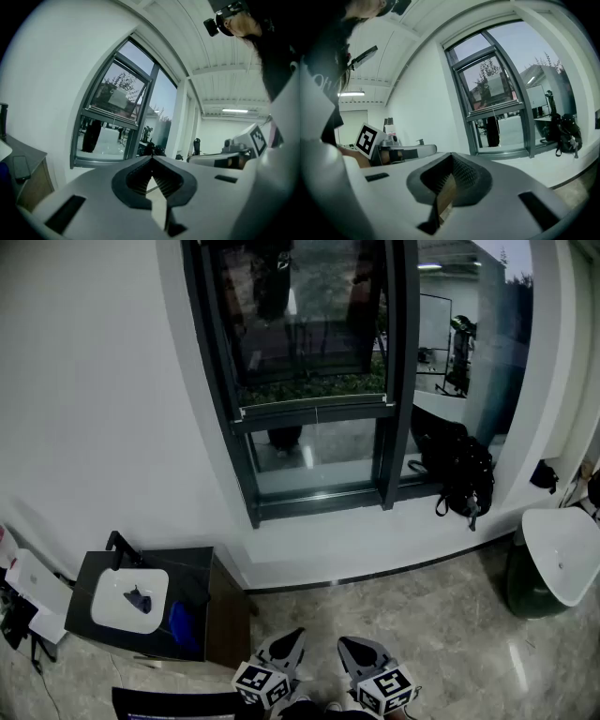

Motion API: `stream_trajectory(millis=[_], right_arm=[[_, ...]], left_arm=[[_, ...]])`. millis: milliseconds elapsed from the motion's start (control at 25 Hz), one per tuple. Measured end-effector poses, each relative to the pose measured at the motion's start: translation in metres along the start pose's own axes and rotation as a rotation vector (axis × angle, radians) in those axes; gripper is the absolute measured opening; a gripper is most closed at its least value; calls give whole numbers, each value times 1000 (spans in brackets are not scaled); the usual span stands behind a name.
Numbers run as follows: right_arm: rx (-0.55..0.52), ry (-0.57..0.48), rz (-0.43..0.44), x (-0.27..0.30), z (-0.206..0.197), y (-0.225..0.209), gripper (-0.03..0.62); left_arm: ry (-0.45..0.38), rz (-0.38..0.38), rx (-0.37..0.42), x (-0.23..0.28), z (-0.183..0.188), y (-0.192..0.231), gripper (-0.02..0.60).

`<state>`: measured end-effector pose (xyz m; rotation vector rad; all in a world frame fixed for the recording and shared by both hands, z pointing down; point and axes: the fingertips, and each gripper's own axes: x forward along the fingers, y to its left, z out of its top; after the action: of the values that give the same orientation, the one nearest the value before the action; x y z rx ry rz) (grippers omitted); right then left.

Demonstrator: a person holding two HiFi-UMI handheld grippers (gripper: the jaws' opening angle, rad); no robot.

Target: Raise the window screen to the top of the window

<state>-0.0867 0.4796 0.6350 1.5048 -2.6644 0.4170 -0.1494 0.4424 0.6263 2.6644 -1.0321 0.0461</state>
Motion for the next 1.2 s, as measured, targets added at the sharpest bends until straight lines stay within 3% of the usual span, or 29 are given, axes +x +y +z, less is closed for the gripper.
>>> stream_trajectory(millis=[320, 560, 760, 1040, 1200], right_arm=[[31, 19, 12, 5, -3, -35, 3], [55, 3, 30, 40, 6, -69, 3], [56, 4, 45, 96, 19, -111, 3], [21, 7, 37, 199, 74, -179, 3], [-12, 0, 38, 246, 102, -209, 3]], left_arm=[[45, -26, 19, 34, -7, -10, -2], [71, -28, 59, 74, 0, 16, -2], [91, -37, 66, 126, 10, 63, -2], [61, -35, 85, 217, 71, 154, -2], [45, -23, 96, 261, 84, 207, -2]])
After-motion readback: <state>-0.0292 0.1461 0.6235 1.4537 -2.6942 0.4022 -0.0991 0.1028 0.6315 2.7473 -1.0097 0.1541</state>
